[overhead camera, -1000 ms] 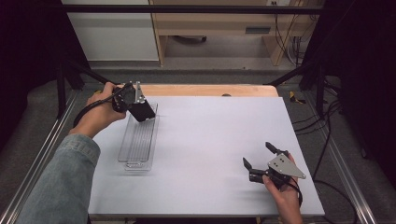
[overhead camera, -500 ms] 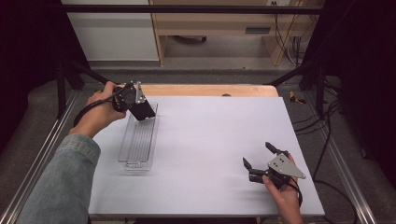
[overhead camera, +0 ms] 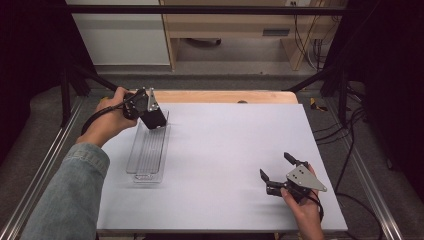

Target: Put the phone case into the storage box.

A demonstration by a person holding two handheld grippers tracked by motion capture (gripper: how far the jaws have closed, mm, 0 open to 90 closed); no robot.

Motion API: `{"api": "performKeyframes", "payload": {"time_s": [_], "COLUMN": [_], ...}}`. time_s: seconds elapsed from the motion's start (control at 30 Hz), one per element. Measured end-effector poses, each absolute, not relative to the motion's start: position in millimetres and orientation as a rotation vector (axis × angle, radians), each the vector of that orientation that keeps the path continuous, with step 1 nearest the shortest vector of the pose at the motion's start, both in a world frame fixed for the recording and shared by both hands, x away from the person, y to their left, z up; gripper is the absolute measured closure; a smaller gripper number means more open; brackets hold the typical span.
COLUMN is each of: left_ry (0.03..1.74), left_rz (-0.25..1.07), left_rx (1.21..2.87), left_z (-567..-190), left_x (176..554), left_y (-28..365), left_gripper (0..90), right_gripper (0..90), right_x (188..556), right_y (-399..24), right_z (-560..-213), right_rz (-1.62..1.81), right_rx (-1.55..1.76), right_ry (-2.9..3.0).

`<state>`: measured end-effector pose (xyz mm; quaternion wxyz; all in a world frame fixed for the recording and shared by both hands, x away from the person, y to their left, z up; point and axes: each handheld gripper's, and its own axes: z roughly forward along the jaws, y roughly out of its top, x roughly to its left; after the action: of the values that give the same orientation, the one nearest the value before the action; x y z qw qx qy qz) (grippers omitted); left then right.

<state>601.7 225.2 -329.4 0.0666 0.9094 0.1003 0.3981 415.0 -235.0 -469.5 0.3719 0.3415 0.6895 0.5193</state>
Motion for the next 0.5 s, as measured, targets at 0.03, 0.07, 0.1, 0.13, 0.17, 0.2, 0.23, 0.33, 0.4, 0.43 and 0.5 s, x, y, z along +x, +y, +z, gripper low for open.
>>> {"api": "performKeyframes", "payload": {"time_s": [0.03,0.07,0.1,0.13,0.17,0.2,0.23,0.33,0.4,0.43,0.5], "left_ry": [0.301,0.298,0.293,0.294,0.282,0.264,0.256,0.226,0.218,0.217,0.218], "left_rz": [1.201,1.203,1.206,1.204,1.207,1.213,1.216,1.226,1.237,1.242,1.243], "left_rx": [2.738,2.737,2.736,2.734,2.736,2.733,2.735,2.724,2.728,2.727,2.723], "left_z": [-330,-330,-330,-330,-330,-331,-331,-333,-333,-333,-334], "left_x": [602,603,604,604,604,605,605,607,607,608,609], "left_y": [225,225,224,224,223,222,221,219,216,215,214], "left_gripper": [82.4,82.4,82.1,81.7,81.1,80.8,80.5,79.7,78.9,78.8,78.8], "right_gripper": [4.4,4.5,4.5,4.4,4.4,4.4,4.4,4.4,4.4,4.4,4.4], "right_x": [415,415,415,415,415,415,415,415,415,415,415], "right_y": [-235,-235,-235,-235,-235,-235,-235,-235,-235,-235,-235], "right_z": [-470,-470,-470,-470,-470,-470,-470,-470,-470,-470,-470], "right_rz": [1.331,1.331,1.33,1.33,1.33,1.329,1.329,1.328,1.328,1.328,1.328], "right_rx": [0.875,0.875,0.876,0.876,0.876,0.875,0.877,0.879,0.879,0.879,0.88], "right_ry": [1.768,1.769,1.769,1.769,1.77,1.77,1.771,1.772,1.773,1.773,1.772]}}
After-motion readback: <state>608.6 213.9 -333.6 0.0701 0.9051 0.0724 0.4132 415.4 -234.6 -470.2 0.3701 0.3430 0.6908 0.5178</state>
